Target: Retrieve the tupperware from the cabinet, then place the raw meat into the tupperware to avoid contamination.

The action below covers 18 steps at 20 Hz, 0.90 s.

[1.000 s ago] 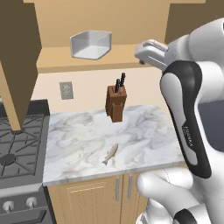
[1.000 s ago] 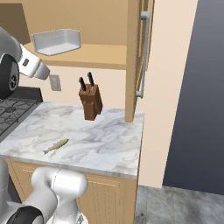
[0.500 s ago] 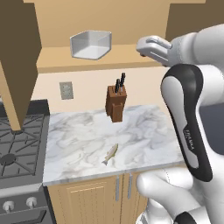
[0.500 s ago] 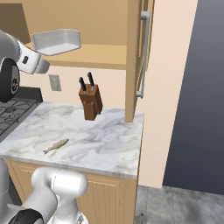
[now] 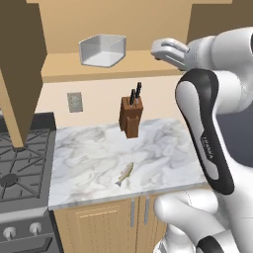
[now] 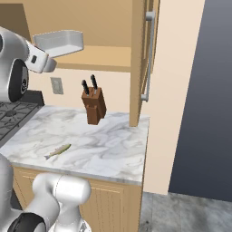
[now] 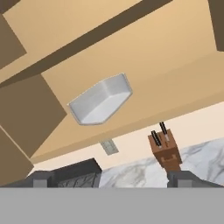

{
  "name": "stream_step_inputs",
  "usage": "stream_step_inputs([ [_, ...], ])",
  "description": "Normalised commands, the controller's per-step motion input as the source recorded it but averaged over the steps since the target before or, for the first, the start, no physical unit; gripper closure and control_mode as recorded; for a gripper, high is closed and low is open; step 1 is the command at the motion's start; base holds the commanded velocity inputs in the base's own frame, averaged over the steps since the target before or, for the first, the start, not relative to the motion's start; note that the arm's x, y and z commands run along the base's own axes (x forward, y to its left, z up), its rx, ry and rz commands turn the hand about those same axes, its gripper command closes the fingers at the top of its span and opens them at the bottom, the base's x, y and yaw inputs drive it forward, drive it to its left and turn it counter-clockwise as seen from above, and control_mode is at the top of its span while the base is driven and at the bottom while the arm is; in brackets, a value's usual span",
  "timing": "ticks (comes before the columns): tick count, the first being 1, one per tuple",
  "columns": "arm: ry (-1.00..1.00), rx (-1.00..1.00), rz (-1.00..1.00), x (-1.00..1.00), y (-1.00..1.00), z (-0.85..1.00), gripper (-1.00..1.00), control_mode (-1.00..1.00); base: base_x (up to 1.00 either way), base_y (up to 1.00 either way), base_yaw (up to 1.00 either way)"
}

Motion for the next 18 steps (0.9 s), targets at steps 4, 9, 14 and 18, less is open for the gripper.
stream_step_inputs([
  [4, 0.0, 0.0, 0.0, 0.36, -0.02, 0.17, -1.0, -1.0, 0.0, 0.0, 0.0],
  [9, 0.0, 0.0, 0.0, 0.39, -0.02, 0.03, -1.0, -1.0, 0.0, 0.0, 0.0],
  [14, 0.0, 0.0, 0.0, 0.35, 0.0, -0.01, -1.0, -1.0, 0.0, 0.0, 0.0],
  [18, -0.01, 0.0, 0.0, 0.34, 0.0, -0.01, -1.0, -1.0, 0.0, 0.0, 0.0],
])
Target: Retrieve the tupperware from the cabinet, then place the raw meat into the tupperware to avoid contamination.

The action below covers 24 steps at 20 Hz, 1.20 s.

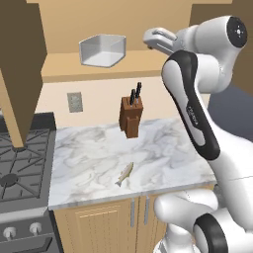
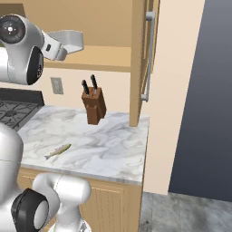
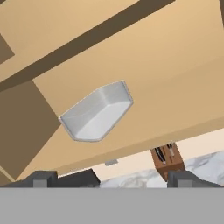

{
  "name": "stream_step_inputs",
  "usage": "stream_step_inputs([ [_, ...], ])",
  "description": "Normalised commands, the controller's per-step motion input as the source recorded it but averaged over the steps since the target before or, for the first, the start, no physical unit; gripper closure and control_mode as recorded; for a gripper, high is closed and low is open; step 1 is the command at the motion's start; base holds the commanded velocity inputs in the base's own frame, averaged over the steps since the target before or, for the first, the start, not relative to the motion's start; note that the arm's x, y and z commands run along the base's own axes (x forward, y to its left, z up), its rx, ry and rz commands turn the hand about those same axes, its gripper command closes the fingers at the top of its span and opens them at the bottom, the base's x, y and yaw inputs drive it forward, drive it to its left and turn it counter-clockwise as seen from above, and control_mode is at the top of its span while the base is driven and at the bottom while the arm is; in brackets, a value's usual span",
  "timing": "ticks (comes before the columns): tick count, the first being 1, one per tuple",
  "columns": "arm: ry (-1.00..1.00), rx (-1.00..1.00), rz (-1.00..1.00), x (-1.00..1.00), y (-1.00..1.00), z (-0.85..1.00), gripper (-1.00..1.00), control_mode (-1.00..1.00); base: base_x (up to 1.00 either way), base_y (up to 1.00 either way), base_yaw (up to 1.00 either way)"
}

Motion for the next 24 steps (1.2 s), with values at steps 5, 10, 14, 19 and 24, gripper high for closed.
stream_step_inputs([
  [5, -0.02, 0.0, 0.0, 0.34, 0.0, 0.0, -1.0, -1.0, 0.0, 0.0, 0.0],
  [10, 0.0, 0.0, 0.0, 0.36, 0.04, 0.0, -1.0, -1.0, 0.0, 0.0, 0.0],
  [14, 0.0, 0.0, 0.0, 0.36, 0.11, -0.01, -1.0, -1.0, 0.0, 0.0, 0.0],
  [19, 0.0, 0.0, 0.0, 0.38, 0.2, 0.0, -1.0, -1.0, 0.0, 0.0, 0.0],
  [24, 0.0, 0.0, 0.0, 0.38, 0.2, -0.04, -1.0, -1.0, 0.0, 0.0, 0.0],
])
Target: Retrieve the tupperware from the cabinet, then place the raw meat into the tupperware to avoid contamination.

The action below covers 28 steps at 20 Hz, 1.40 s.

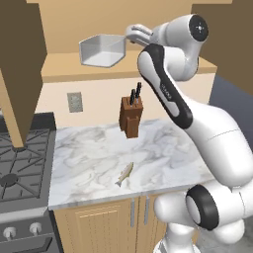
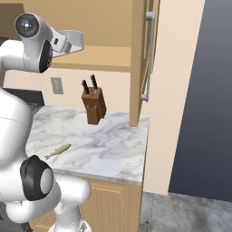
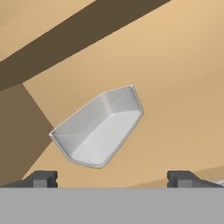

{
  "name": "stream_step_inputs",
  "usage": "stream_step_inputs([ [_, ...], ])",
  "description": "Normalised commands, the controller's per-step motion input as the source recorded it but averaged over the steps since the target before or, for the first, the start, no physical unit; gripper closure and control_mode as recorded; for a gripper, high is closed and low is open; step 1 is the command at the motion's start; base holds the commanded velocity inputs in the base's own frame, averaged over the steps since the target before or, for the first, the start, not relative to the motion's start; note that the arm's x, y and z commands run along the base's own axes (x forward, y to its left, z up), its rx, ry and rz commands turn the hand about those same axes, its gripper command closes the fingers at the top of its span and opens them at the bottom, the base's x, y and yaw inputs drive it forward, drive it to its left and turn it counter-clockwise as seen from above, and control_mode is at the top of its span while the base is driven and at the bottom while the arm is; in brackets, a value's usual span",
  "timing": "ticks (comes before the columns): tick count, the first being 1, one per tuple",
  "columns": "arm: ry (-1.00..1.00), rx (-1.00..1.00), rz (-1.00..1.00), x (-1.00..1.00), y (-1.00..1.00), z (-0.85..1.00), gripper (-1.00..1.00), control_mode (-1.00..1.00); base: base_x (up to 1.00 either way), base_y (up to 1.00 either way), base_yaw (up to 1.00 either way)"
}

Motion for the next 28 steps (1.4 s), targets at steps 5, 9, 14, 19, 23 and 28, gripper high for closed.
stream_step_inputs([
  [5, 0.02, -0.01, 0.0, 0.35, 0.16, -0.19, -1.0, -1.0, 0.0, 0.0, 0.0],
  [9, 0.03, -0.03, 0.0, 0.27, 0.1, -0.28, -1.0, -1.0, 0.0, 0.0, 0.0],
  [14, 0.0, 0.0, 0.0, 0.33, 0.04, -0.05, -1.0, -1.0, 0.0, 0.0, 0.0],
  [19, 0.0, 0.0, 0.0, 0.35, 0.04, 0.0, -1.0, -1.0, 0.0, 0.0, 0.0],
  [23, 0.0, 0.0, 0.0, 0.34, 0.04, 0.0, -1.0, -1.0, 0.0, 0.0, 0.0],
  [28, 0.0, 0.0, 0.0, 0.32, 0.07, 0.04, -1.0, -1.0, 0.0, 0.0, 0.0],
])
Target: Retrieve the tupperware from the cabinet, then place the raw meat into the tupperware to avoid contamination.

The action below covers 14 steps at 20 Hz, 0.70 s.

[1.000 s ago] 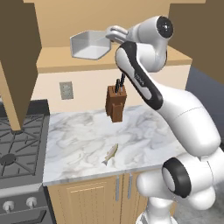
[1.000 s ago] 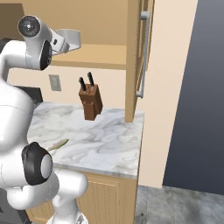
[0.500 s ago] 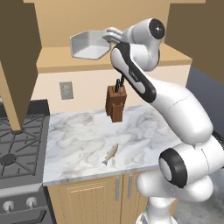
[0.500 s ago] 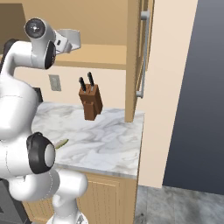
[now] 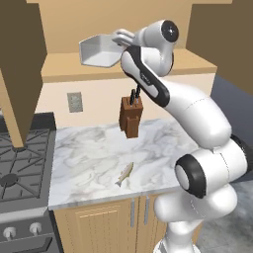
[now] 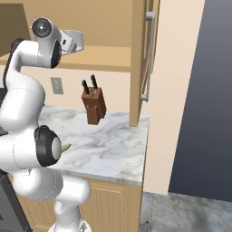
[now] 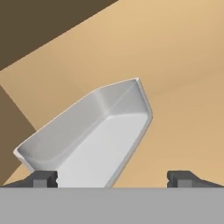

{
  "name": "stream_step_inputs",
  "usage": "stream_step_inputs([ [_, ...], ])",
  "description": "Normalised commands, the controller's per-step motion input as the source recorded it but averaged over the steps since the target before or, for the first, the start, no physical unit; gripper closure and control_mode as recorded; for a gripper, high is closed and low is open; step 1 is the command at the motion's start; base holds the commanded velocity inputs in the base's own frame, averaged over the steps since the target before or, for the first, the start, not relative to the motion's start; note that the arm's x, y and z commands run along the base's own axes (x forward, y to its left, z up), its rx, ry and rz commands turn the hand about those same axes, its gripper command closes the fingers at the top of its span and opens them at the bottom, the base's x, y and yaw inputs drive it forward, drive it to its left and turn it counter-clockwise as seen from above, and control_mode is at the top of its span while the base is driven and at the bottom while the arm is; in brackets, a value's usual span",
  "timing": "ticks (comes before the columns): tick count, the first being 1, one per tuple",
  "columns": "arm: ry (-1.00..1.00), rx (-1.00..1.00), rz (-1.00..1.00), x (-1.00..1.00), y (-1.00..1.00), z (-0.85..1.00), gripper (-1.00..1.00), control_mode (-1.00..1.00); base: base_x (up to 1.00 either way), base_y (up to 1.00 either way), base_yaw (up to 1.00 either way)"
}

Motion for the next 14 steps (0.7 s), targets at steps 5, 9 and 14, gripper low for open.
stream_step_inputs([
  [5, 0.0, 0.0, 0.0, 0.31, 0.09, 0.01, -1.0, -1.0, 0.0, 0.0, 0.0],
  [9, 0.0, 0.0, 0.0, 0.34, 0.13, 0.04, -1.0, -1.0, 0.0, 0.0, 0.0],
  [14, 0.0, 0.0, 0.0, 0.35, 0.14, 0.0, -1.0, -1.0, 0.0, 0.0, 0.0],
])
